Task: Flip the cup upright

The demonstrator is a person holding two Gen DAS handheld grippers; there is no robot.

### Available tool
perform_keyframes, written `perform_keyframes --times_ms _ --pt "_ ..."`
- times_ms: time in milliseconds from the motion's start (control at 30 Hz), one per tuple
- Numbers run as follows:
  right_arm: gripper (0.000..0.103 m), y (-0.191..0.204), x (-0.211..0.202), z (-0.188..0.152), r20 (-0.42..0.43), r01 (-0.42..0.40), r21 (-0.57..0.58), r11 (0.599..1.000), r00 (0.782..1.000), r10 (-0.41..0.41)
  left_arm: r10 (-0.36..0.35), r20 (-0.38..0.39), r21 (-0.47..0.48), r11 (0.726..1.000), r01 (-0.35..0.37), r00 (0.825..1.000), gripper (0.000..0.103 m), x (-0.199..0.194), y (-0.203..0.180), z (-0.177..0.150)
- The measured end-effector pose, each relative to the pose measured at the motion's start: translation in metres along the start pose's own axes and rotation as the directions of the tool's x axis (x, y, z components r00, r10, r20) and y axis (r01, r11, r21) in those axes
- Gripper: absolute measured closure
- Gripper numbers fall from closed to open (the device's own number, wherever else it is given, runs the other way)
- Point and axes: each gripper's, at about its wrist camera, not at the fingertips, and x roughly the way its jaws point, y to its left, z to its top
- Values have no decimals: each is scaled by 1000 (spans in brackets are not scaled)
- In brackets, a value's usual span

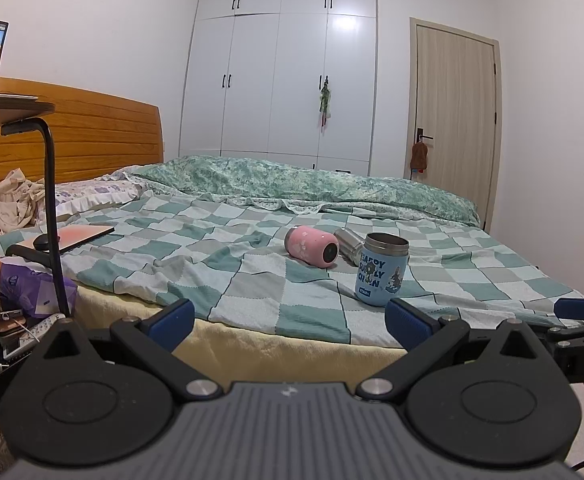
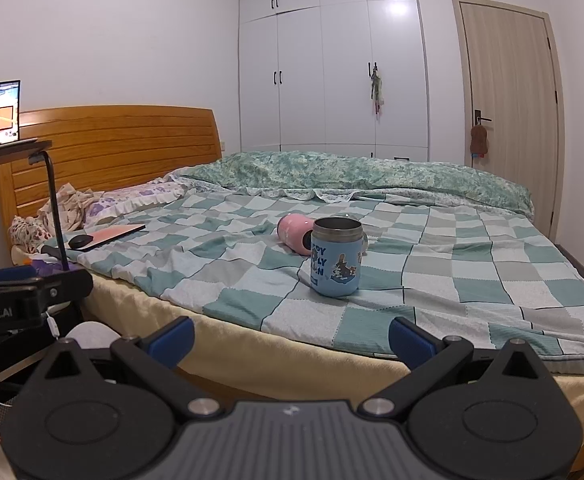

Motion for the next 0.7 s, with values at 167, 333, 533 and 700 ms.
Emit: perform_keyframes --times_ms 167,333,533,700 --pt "0 0 -1 0 3 1 -1 1000 1000 -1 4 4 -1 1000 -4 1000 0 0 1 1" --pt "0 -2 -1 1 3 7 6 1000 1000 -7 8 4 -6 1000 -7 1000 0 1 3 1" --pt "0 -2 0 2 2 3 1 1000 1000 -3 9 -5 -13 1000 -9 1000 0 1 2 1" --pt "0 -4 0 3 2 7 8 1000 1000 -7 9 -3 -12 1000 -9 1000 0 2 2 2"
